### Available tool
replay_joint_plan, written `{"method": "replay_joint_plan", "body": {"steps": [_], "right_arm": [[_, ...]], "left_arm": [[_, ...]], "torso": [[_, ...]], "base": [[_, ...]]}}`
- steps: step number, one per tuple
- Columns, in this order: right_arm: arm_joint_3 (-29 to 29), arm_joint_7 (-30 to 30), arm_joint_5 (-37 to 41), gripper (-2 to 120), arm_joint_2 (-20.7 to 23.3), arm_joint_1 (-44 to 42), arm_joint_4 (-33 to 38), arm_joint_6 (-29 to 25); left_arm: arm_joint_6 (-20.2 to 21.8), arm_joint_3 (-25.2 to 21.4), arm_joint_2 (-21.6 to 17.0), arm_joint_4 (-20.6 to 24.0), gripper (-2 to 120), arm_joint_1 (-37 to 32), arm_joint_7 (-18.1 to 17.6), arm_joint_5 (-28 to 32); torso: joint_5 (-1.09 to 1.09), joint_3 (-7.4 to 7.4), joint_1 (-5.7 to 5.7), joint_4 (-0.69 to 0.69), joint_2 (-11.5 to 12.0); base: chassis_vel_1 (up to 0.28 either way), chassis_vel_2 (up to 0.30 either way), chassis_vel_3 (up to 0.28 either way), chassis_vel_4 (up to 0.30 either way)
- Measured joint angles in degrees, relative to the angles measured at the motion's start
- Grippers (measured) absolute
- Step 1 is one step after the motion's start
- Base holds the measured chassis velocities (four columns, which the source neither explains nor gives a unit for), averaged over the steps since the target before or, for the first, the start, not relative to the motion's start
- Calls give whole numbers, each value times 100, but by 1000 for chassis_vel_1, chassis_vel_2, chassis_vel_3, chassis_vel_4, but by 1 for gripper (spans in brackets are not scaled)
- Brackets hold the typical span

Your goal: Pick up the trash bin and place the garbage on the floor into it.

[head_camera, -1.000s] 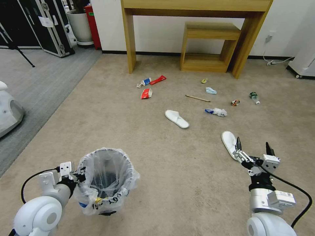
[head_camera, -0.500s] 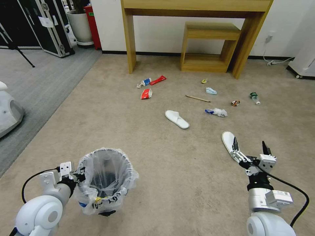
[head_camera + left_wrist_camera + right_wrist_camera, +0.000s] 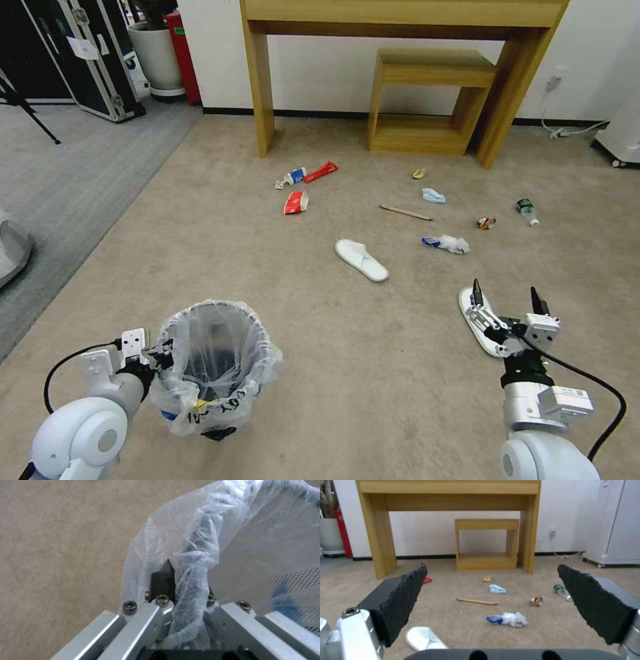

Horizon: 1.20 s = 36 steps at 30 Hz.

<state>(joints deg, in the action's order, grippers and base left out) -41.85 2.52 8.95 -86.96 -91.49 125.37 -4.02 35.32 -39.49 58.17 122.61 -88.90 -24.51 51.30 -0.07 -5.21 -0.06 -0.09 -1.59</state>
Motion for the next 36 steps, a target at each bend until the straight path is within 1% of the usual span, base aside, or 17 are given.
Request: {"method": "replay_joint_plan", "body": {"steps": [36], "right_arm": [[29, -20, -14, 100, 8, 25, 5, 62]], "left_arm": [[-18, -3, -15, -59, 2, -6, 19, -30]], "torso": [[-1, 1, 0, -1, 0]], "base": [[-110, 110, 115, -108]]}}
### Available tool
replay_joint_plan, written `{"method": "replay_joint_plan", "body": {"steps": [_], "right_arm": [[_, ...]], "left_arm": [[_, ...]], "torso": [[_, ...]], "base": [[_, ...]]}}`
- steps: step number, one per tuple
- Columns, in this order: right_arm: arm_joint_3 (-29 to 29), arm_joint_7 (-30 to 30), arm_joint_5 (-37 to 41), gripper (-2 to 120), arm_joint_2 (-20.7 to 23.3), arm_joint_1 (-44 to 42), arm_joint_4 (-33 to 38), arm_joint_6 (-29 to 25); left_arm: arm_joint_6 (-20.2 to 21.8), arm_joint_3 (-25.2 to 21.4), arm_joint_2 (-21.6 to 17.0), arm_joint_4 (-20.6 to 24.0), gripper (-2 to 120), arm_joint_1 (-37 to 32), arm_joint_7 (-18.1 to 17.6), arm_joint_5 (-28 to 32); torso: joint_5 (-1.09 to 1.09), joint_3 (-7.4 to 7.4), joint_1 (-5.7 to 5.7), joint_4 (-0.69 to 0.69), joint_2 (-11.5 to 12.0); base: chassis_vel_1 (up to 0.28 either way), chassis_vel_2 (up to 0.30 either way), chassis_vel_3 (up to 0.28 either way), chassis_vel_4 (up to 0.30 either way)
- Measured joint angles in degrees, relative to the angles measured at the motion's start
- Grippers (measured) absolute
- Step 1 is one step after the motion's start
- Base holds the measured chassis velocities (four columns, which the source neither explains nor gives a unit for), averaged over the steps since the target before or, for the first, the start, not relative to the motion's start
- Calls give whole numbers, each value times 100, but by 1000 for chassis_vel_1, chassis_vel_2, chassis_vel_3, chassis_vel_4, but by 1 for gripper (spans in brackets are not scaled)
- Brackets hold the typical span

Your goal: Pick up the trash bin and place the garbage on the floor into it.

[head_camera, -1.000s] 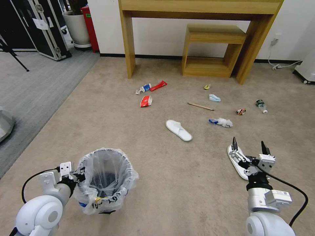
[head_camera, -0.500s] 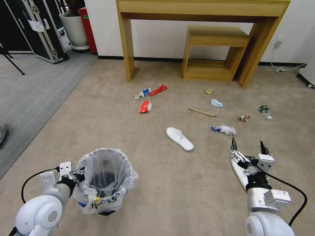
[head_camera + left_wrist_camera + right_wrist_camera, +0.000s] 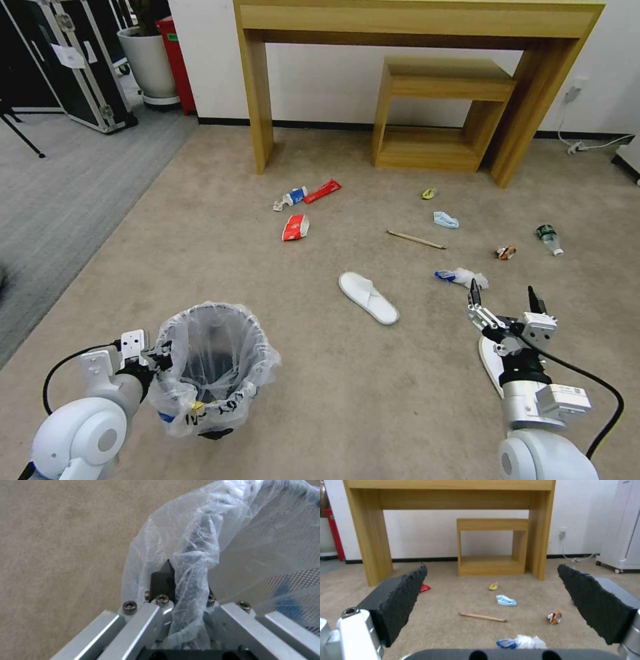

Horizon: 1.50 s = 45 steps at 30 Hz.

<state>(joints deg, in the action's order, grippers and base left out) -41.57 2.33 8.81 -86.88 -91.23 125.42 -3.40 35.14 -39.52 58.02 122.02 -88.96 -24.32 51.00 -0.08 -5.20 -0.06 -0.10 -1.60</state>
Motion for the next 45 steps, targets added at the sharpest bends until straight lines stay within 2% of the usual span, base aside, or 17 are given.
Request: {"method": "replay_joint_plan", "body": {"steps": [26, 45], "right_arm": [[45, 2, 4, 100, -29, 122, -80, 16], [101, 25, 83, 100, -49, 87, -81, -134]], "left_arm": [[-10, 9, -35, -126, 2, 73, 5, 9], [-25, 29, -29, -176, 2, 71, 19, -4]], "torso": [[0, -1, 0, 0, 0], [0, 0, -1, 0, 0]], "base": [[-106, 102, 105, -105], [-27, 31, 30, -29]]}}
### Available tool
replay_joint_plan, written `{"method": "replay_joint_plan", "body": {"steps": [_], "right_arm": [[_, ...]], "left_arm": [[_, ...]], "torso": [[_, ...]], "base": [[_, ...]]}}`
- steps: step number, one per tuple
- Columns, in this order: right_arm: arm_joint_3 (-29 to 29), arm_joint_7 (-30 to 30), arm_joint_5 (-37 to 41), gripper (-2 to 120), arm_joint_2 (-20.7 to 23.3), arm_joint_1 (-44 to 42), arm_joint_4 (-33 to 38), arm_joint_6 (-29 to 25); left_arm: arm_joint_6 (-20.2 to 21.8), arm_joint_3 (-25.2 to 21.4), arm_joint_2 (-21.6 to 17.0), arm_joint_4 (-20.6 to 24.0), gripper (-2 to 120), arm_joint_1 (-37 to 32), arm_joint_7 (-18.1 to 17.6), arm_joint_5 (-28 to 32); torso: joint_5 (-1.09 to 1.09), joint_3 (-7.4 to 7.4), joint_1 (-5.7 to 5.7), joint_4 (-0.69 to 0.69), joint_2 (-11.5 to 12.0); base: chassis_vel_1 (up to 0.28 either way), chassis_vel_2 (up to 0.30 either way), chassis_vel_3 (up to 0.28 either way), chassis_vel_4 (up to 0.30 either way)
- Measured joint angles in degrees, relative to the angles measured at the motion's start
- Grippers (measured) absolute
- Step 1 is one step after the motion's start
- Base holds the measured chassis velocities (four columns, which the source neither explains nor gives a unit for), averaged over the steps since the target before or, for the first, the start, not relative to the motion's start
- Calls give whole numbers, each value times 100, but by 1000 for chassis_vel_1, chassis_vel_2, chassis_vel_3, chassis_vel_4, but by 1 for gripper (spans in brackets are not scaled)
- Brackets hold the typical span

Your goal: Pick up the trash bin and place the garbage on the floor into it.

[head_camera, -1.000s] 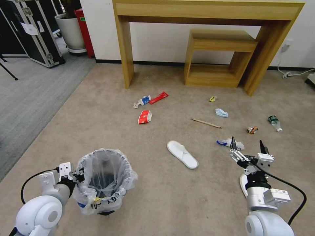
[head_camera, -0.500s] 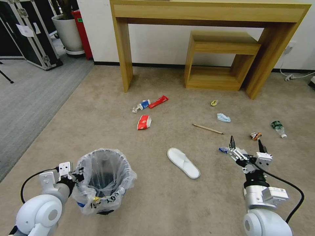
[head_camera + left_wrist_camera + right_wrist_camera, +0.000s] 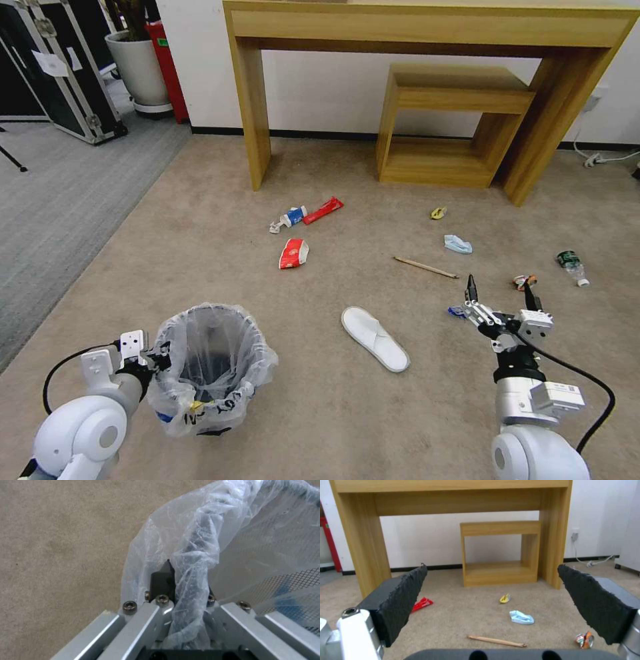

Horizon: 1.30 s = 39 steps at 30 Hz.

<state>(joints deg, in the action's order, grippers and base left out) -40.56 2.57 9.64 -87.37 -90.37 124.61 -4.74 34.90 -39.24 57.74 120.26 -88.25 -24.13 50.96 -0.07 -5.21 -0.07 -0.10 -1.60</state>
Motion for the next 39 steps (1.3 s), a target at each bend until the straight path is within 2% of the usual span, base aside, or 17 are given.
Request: {"method": "replay_joint_plan", "body": {"steps": [15, 29, 39], "right_arm": [[8, 7, 88, 100, 2, -29, 46, 45], [15, 8, 69, 100, 13, -23, 37, 46], [23, 13, 57, 100, 19, 8, -30, -8]], "left_arm": [[-9, -2, 26, 1, 2, -7, 7, -21], [-13, 0, 49, 9, 2, -19, 11, -26], [-25, 27, 80, -17, 2, -17, 20, -73]], "torso": [[0, 0, 0, 0, 0], [0, 0, 0, -1, 0], [0, 0, 1, 0, 0]], "base": [[-15, -19, 19, 14], [-163, -163, 168, 164], [-46, -57, 39, 46]]}}
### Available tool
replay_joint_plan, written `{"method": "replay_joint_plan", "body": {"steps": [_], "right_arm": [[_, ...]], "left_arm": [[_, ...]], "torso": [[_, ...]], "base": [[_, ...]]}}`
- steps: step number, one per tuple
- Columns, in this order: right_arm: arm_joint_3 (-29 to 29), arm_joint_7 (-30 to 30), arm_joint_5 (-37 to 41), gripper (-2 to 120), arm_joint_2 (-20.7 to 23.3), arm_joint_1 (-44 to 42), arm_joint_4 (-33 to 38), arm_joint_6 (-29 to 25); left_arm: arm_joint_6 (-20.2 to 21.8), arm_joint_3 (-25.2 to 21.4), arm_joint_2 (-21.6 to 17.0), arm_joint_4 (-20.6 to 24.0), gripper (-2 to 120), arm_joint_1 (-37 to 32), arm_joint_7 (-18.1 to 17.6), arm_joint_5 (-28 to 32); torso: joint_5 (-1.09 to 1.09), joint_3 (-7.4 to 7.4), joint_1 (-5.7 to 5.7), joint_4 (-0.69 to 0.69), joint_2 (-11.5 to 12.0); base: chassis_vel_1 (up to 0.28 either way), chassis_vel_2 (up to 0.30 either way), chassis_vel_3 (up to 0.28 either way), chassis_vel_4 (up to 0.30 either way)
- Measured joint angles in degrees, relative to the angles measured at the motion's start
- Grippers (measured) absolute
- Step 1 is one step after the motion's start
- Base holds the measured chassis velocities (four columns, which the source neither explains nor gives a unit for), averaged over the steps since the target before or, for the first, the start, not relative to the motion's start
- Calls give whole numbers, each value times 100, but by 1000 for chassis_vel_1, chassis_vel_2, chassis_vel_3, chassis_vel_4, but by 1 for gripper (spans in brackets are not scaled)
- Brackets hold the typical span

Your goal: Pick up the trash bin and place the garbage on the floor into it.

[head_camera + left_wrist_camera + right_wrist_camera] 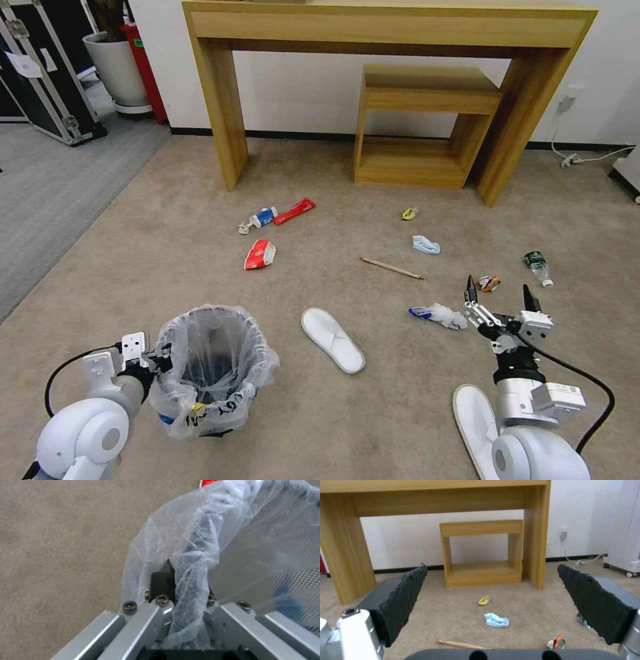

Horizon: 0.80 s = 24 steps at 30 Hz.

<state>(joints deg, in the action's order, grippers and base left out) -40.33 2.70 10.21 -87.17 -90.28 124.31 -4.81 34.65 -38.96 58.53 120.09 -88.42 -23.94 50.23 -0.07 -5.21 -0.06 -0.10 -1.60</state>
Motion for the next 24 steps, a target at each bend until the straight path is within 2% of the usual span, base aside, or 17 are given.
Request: {"method": "replay_joint_plan", "body": {"steps": [21, 24], "right_arm": [[-10, -4, 5, 100, 11, 48, -66, -1], [-16, 17, 54, 100, 55, -11, -28, 135]], "left_arm": [[-7, -10, -26, -60, 2, 16, 7, -9], [-10, -13, -14, -61, 2, 6, 7, -21]], "torso": [[0, 0, 0, 0, 0], [0, 0, 0, 0, 0]], "base": [[0, 0, 0, 0], [0, 0, 0, 0]]}}
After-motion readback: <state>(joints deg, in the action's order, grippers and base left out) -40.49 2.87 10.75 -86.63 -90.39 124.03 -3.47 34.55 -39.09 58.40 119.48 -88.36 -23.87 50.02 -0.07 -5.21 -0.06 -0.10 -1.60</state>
